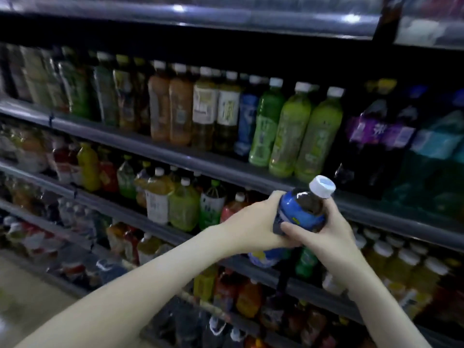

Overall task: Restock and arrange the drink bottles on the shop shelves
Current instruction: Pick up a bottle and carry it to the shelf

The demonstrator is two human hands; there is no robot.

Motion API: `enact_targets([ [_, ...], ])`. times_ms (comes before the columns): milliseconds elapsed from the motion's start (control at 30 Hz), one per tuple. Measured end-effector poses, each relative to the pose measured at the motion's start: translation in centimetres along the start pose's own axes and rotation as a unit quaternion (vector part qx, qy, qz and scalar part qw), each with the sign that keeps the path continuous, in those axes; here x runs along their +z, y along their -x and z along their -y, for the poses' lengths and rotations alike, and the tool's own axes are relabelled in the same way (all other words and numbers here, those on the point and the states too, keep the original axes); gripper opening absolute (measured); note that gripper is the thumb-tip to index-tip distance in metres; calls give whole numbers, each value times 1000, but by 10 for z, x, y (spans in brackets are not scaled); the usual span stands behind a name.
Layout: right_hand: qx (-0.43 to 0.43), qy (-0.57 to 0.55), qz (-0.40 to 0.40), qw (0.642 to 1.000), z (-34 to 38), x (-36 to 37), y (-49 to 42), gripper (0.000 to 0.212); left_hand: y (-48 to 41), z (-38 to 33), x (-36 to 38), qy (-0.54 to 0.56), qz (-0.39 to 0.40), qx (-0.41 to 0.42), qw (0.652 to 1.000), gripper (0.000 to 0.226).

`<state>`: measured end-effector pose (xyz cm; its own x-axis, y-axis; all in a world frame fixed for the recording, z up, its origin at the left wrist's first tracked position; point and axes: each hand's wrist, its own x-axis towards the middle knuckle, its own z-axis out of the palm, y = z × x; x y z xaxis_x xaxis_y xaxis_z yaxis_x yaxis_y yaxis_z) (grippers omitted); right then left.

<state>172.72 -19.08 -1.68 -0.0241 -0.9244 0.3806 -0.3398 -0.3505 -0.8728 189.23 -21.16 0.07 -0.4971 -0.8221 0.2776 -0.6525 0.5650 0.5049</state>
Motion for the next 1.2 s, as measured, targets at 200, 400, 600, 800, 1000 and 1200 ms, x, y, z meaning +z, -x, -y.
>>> enact_targets([
  [200,-100,-94,-157,978,51,35,-55,59,-40,51,-56,-31,-72,96,992,67],
  [400,-154,-73,-150,974,77,92,-108,63,-79,104,-85,-110,-269,138,947,65],
  [600,-159,73,-131,976,57,122,-154,75,-114,141,-94,-15,-267,81,960,51],
  [800,-141,415,-254,862,14,107,-166,84,-139,145,-98,56,-213,-62,974,53],
  [1000,-57,530,-266,803,-1,89,-167,89,-157,159,-87,58,-174,-98,978,67],
  [1200,-42,463,-196,864,-16,95,-150,76,-161,164,-77,34,-164,-73,983,80],
])
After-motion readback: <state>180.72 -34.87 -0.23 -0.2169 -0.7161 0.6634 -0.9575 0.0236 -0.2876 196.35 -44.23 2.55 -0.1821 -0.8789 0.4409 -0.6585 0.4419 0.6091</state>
